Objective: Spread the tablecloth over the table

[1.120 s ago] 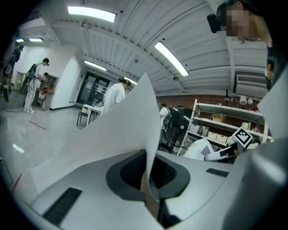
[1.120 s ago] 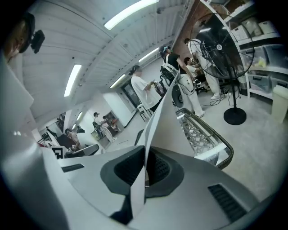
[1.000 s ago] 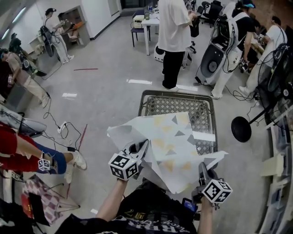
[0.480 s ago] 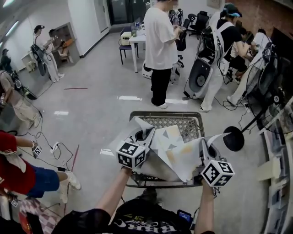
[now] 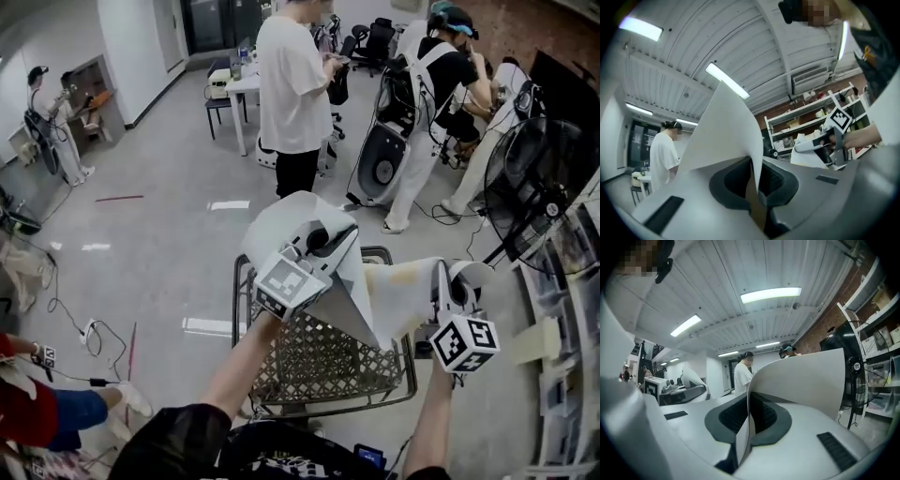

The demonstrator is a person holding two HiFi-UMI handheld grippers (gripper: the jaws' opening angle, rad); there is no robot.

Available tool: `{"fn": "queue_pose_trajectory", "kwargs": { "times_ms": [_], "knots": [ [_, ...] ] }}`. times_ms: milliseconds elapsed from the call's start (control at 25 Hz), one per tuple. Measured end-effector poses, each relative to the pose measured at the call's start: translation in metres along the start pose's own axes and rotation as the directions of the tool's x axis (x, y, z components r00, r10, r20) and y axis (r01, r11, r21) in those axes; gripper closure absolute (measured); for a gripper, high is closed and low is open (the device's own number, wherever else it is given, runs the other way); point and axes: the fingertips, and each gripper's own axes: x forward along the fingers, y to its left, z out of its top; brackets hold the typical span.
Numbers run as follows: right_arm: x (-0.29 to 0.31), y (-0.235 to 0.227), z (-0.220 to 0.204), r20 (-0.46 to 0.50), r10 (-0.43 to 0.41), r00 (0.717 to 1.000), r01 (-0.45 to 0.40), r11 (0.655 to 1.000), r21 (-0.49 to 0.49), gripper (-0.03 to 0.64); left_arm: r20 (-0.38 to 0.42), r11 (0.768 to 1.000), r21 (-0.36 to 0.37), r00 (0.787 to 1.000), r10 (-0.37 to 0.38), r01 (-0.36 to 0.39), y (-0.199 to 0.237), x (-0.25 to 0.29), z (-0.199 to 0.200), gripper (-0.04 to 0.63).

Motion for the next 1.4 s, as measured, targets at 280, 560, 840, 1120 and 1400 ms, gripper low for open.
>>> {"fn": "queue_pose_trajectory", "kwargs": {
  "times_ms": [280,560,840,1120,1400],
  "knots": [
    [-0.035,0.007,-0.111,-0.224,0.048,0.973,-0.023,0.993,0.113,0.594,-0.048,0.987,-0.161,0.999,-0.02,0.012,-0.012,-0.096,-0.058,0.558],
    [-0.084,0.032,-0.21,-0.376,0.091,0.922,0.013,0.965,0.263,0.598,-0.386,0.903,-0.308,0.907,0.169,-0.3,-0.042,-0.194,-0.167,0.566],
    [-0.101,-0.036,-0.24,-0.435,0.259,0.863,-0.132,0.945,0.3,0.598,-0.334,0.783,-0.379,0.862,0.381,-0.492,-0.13,-0.209,-0.172,0.575],
    [-0.208,-0.054,-0.313,-0.541,0.097,0.835,0.124,0.926,0.357,0.595,-0.442,0.731,-0.432,0.83,0.339,-0.528,-0.186,-0.294,-0.194,0.575],
    [-0.263,-0.054,-0.356,-0.535,-0.076,0.842,0.319,0.869,0.379,0.581,-0.719,0.619,-0.408,0.654,0.235,-0.671,-0.2,-0.409,-0.284,0.56]
  ]
}}
